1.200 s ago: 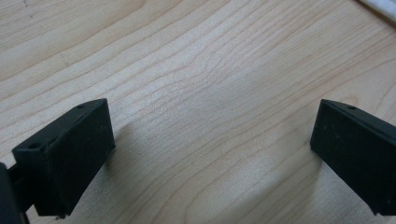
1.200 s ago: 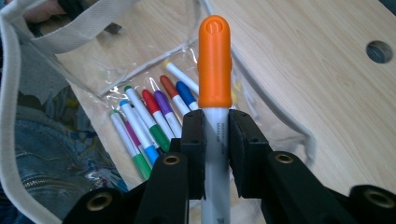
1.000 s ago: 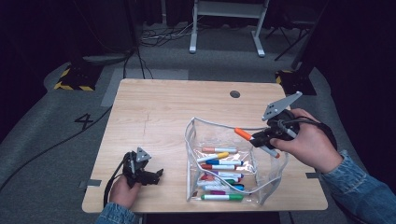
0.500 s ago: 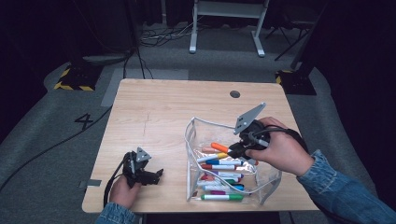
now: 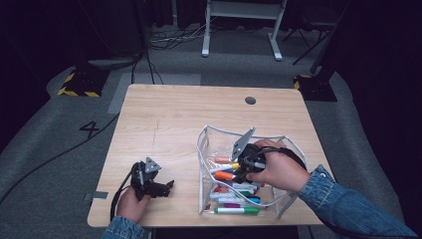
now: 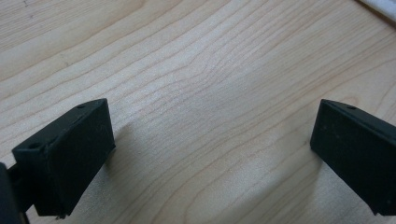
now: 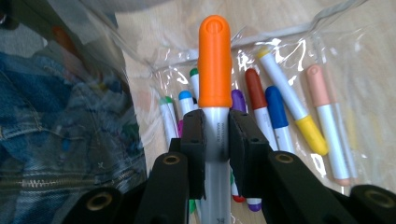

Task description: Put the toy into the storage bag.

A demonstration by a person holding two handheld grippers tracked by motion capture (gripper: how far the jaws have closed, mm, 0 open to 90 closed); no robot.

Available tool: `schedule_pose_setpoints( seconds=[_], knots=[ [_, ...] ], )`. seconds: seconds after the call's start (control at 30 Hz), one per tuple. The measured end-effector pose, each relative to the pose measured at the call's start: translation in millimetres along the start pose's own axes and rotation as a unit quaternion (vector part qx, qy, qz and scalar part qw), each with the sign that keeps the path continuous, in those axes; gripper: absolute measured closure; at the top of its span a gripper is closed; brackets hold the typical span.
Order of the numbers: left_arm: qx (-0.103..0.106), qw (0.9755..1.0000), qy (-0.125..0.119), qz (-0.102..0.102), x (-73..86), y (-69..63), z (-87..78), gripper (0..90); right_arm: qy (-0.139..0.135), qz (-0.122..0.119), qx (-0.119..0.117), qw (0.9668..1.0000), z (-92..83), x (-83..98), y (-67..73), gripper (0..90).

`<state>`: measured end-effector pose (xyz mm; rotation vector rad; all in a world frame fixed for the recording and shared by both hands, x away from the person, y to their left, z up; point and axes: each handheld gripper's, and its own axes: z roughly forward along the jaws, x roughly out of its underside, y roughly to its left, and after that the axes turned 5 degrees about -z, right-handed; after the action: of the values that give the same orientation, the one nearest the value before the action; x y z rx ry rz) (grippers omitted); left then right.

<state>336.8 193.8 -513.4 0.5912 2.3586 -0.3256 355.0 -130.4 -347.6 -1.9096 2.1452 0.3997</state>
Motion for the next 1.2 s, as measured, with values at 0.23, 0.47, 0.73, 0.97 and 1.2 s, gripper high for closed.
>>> schedule_pose_setpoints(
  seconds=[0.23,0.47,0.73,0.97,1.2],
  knots=[
    [0.0,1.0,0.0,0.0,0.0,0.0,0.0,0.0,0.026,-0.009,-0.014,0.9995,22.8,4.6,-0.4,77.0],
    [0.0,1.0,0.0,0.0,0.0,0.0,0.0,0.0,0.037,-0.026,-0.027,0.9986,36.8,6.1,-0.3,67.3],
    [0.0,1.0,0.0,0.0,0.0,0.0,0.0,0.0,-0.007,-0.028,-0.002,0.9996,31.0,6.1,-1.4,32.6],
    [0.0,1.0,-0.001,0.0,0.1,0.1,0.2,0.0,-0.048,0.006,0.027,0.9985,2.7,9.2,-5.1,28.8],
    [0.001,1.0,-0.001,-0.001,0.2,0.1,0.2,0.0,-0.09,0.025,0.066,0.9934,-35.8,13.2,-3.9,28.8]
  ],
)
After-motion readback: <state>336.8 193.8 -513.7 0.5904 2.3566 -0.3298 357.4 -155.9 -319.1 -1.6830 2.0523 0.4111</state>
